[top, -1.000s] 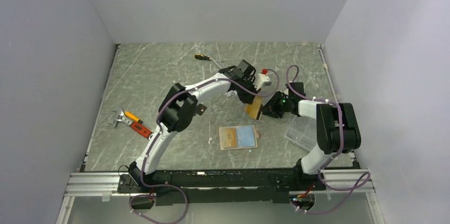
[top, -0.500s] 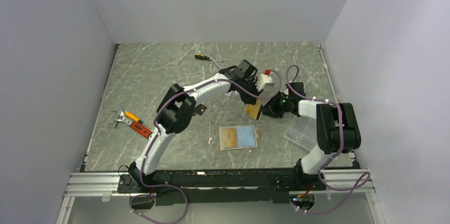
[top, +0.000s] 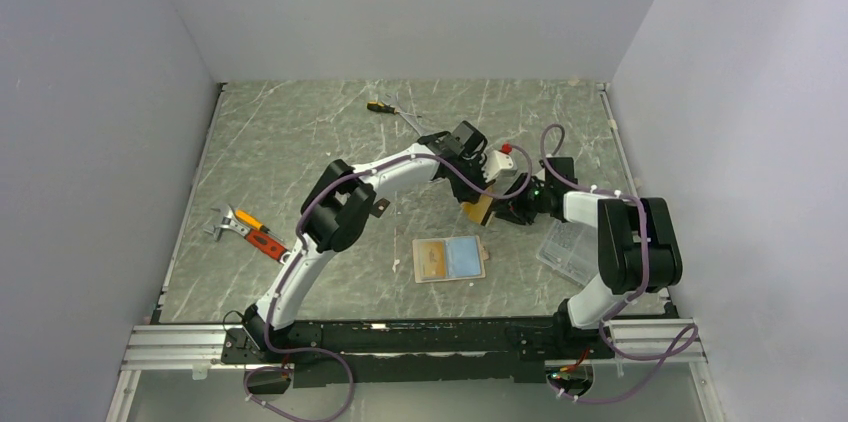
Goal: Put the credit cards into the card holder
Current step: Pick up the credit card from the center of the board.
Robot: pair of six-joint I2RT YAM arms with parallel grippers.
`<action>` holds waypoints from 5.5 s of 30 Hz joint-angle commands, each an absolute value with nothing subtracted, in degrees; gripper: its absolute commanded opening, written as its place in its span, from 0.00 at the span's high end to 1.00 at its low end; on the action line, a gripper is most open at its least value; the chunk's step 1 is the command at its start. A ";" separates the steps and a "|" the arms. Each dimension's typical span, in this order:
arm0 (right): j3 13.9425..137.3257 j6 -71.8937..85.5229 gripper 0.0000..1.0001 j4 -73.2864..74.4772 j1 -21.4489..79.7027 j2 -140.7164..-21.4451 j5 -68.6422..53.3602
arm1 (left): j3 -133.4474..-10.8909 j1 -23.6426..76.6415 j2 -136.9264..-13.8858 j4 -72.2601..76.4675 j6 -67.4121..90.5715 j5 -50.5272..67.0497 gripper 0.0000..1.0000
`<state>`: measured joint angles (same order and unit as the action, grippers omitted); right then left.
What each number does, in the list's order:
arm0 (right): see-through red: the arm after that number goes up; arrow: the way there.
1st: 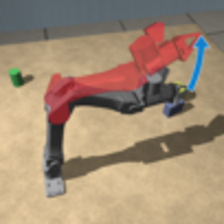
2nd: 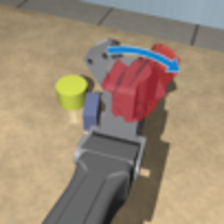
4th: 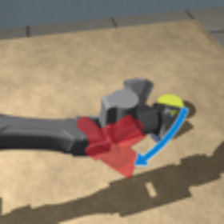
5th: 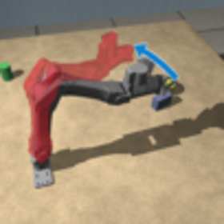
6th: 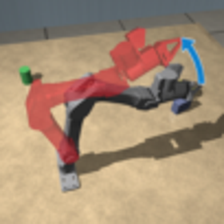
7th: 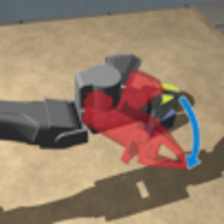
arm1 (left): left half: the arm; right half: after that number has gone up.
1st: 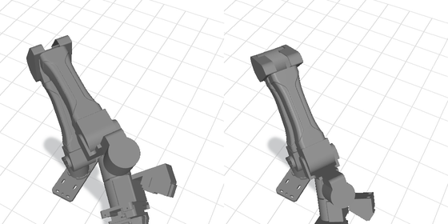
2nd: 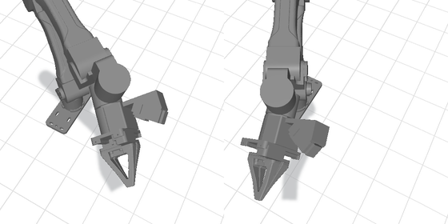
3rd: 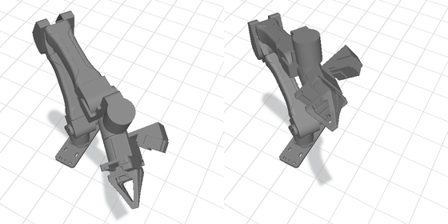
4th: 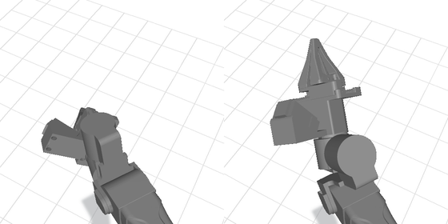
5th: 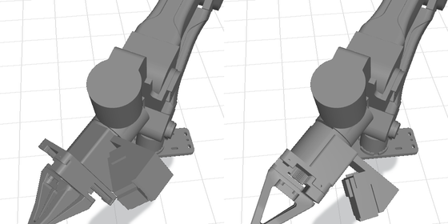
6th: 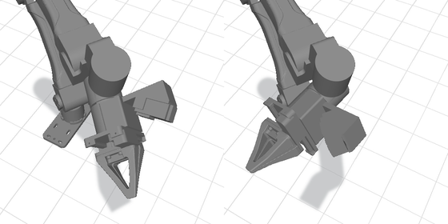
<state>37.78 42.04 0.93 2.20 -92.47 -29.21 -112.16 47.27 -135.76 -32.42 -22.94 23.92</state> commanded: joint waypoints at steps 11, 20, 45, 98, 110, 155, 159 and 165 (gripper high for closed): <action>33.00 40.92 0.60 0.74 0.35 -92.37 -27.22 | -110.84 48.84 -136.20 -33.21 -25.05 22.39 0.96; 32.86 40.84 0.60 0.27 0.35 -93.00 -26.83 | -117.20 46.33 -136.38 -36.60 -22.27 24.84 0.97; 31.64 41.53 0.59 -2.00 0.40 -93.98 -26.54 | -112.60 47.59 -135.90 -32.92 -24.58 26.75 0.97; 19.86 62.00 0.60 -57.11 0.35 -99.12 -40.54 | -118.14 45.38 -141.23 -45.06 -30.06 31.89 1.00; 21.41 65.50 0.68 -65.17 3.47 -103.58 -41.59 | -117.62 45.02 -141.15 -44.64 -30.06 32.61 1.00; 21.58 58.06 0.64 -40.19 11.17 -97.10 -33.36 | -120.27 40.44 -139.57 -46.64 -24.46 42.22 1.00; 21.25 58.05 0.64 -39.05 11.68 -96.28 -31.53 | -119.80 40.22 -136.47 -45.61 -23.88 44.11 1.00; 20.26 58.07 0.64 -37.25 11.69 -95.06 -29.01 | -119.76 40.25 -135.32 -40.00 -23.03 42.32 0.98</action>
<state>21.74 58.67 -38.87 11.46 -95.94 -33.34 -119.26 40.34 -139.90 -44.69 -24.16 41.25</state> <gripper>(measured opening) 0.356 0.010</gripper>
